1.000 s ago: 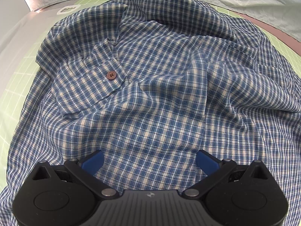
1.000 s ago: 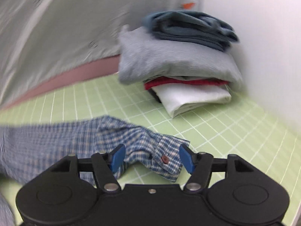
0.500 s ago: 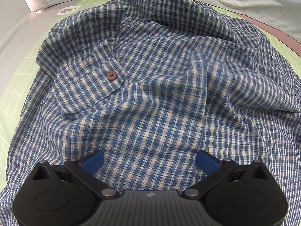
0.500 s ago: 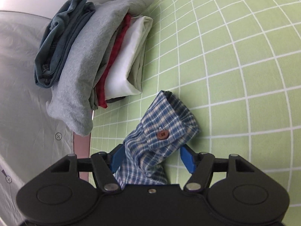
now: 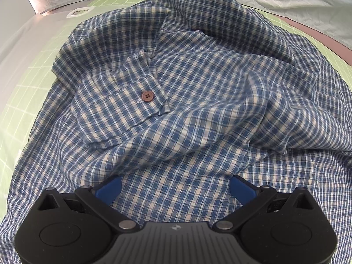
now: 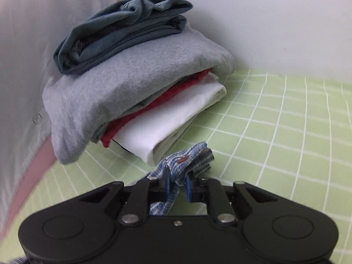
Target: Fold clothes
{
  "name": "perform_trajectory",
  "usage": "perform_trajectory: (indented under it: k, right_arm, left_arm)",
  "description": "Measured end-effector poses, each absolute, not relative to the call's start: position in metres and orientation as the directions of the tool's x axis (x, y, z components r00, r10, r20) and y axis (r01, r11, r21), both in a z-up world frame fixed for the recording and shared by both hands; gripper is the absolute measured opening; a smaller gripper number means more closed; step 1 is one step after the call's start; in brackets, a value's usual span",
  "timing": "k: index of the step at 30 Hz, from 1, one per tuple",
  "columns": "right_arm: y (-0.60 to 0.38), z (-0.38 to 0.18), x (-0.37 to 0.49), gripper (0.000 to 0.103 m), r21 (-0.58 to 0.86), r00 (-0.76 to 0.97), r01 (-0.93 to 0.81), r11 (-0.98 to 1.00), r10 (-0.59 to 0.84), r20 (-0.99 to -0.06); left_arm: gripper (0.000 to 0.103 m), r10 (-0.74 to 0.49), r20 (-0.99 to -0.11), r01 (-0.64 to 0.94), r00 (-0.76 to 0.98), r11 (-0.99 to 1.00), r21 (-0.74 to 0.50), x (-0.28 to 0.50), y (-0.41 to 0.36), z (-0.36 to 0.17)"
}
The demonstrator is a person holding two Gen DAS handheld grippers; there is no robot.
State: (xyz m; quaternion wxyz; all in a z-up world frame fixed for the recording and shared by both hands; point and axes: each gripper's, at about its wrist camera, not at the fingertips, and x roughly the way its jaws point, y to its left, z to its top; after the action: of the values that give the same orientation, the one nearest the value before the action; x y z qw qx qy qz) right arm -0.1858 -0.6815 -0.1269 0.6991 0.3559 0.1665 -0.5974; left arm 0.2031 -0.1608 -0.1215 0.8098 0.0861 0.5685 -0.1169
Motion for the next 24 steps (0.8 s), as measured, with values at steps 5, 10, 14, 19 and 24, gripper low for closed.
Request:
perform_trajectory:
  k: [5,10,14,19,24]
  right_arm:
    - [-0.679,-0.136,-0.179,0.048,0.115,0.115,0.992,0.047,-0.698,-0.707]
    - [-0.628,-0.120,-0.162,0.090,-0.012,0.103,0.989,0.150,-0.736,-0.669]
    - [-0.567,-0.110,-0.140,0.101,-0.029,0.193,0.959,0.281,-0.726,-0.661]
    - [-0.498,-0.104,-0.102,0.102,-0.018,0.337,0.879,0.476,-0.649,-0.682]
    - [-0.441,-0.099,-0.059,0.102,-0.029,0.414,0.800,0.599,-0.587,-0.695]
  left_arm:
    - [0.103,-0.093,-0.938,0.287,0.333,0.958,0.006,0.205,-0.160,-0.122]
    - [0.103,-0.100,-0.939,0.292,0.329,0.956,0.001,0.205,-0.155,-0.122]
    - [0.103,-0.114,-0.924,0.269,0.364,0.963,-0.013,0.196,-0.134,-0.109]
    - [0.103,-0.097,-0.892,0.276,0.442,0.961,0.033,0.188,-0.106,-0.089]
    - [0.101,-0.104,-0.856,0.274,0.506,0.961,0.045,0.192,-0.075,-0.070]
